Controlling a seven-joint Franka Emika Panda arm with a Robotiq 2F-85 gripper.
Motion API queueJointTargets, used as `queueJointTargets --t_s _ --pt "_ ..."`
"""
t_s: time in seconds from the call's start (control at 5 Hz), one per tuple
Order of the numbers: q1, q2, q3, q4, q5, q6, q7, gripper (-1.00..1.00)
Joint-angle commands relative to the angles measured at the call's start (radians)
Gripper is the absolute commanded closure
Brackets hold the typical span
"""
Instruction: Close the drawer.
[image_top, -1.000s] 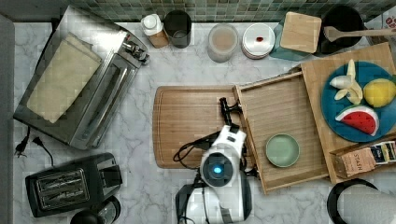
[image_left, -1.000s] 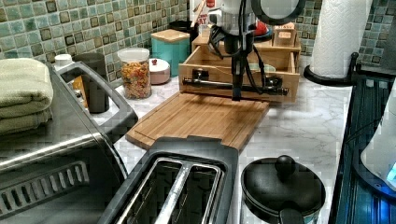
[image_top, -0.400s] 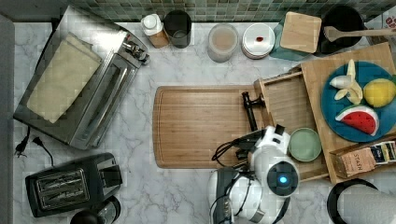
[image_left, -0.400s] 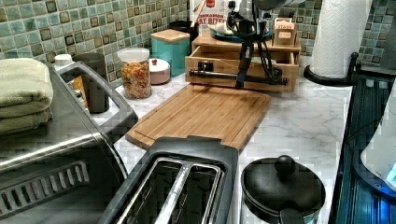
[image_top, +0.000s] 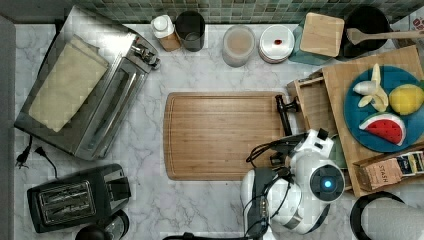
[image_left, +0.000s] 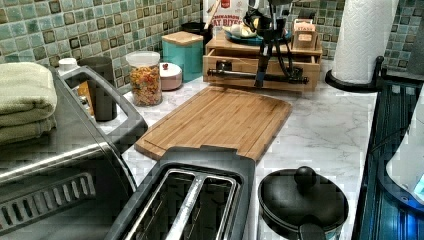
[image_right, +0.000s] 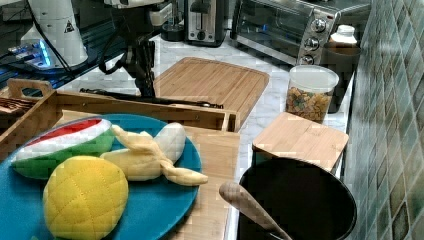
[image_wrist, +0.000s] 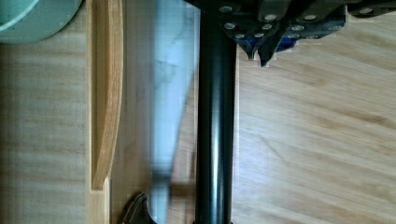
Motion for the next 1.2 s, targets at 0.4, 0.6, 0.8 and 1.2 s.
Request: queueJointTargets --t_s 0.4,0.6,0.8,1.2 --pt "-0.085 0.191 -0.115 0.401 -0.001 -0.048 -0.149 1.00" --pt "-0.086 0.226 -0.118 0.449 -0.010 -0.010 -0.158 1.00" --pt "-0.056 0.215 -0.149 0.440 -0.098 0.020 -0.069 1.00" --pt "-0.063 0.179 -0.145 0.438 -0.074 -0.040 -0.138 1.00"
